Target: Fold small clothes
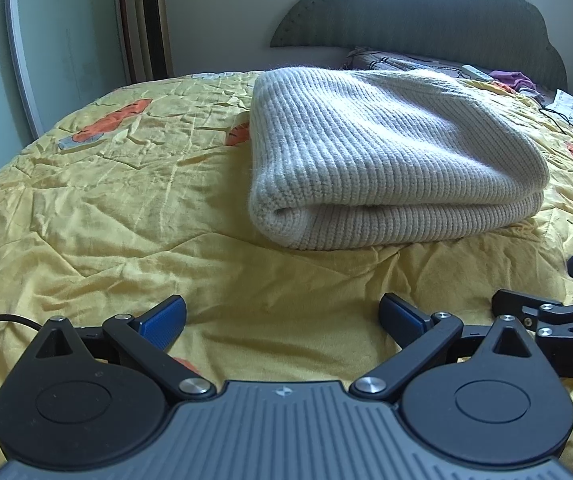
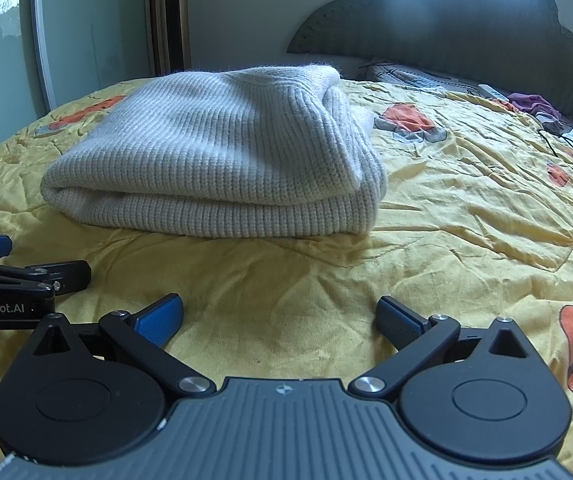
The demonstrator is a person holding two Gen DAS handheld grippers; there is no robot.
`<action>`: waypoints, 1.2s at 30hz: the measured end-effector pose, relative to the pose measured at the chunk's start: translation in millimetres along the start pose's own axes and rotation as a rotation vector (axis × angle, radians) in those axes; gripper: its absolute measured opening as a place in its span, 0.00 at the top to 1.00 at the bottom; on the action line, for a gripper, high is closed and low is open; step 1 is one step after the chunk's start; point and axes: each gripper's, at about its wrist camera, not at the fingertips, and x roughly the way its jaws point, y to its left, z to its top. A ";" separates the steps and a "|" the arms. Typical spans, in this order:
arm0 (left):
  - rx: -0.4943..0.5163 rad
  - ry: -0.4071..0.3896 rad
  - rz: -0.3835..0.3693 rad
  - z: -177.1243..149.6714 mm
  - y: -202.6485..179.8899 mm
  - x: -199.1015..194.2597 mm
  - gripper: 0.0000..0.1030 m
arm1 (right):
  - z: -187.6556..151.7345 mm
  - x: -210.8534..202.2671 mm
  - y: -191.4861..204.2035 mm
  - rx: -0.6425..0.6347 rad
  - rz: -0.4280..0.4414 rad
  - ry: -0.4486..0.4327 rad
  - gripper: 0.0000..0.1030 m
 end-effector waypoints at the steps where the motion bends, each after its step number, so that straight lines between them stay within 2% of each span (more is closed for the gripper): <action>1: -0.004 -0.002 0.010 -0.1 0.7 -2.8 0.00 | 0.2 -3.2 -0.7 0.008 -0.005 -0.002 0.00; 5: -0.007 -0.006 0.025 -0.3 3.7 -12.9 0.00 | -0.1 -19.8 -3.1 0.030 0.012 -0.015 0.00; 11: -0.027 -0.010 0.012 1.6 8.1 -23.9 0.00 | 1.4 -35.4 3.6 -0.001 -0.007 -0.034 0.00; 36: -0.008 -0.001 0.038 1.7 7.2 -21.7 0.00 | 0.3 -33.3 9.0 0.008 0.010 -0.024 0.00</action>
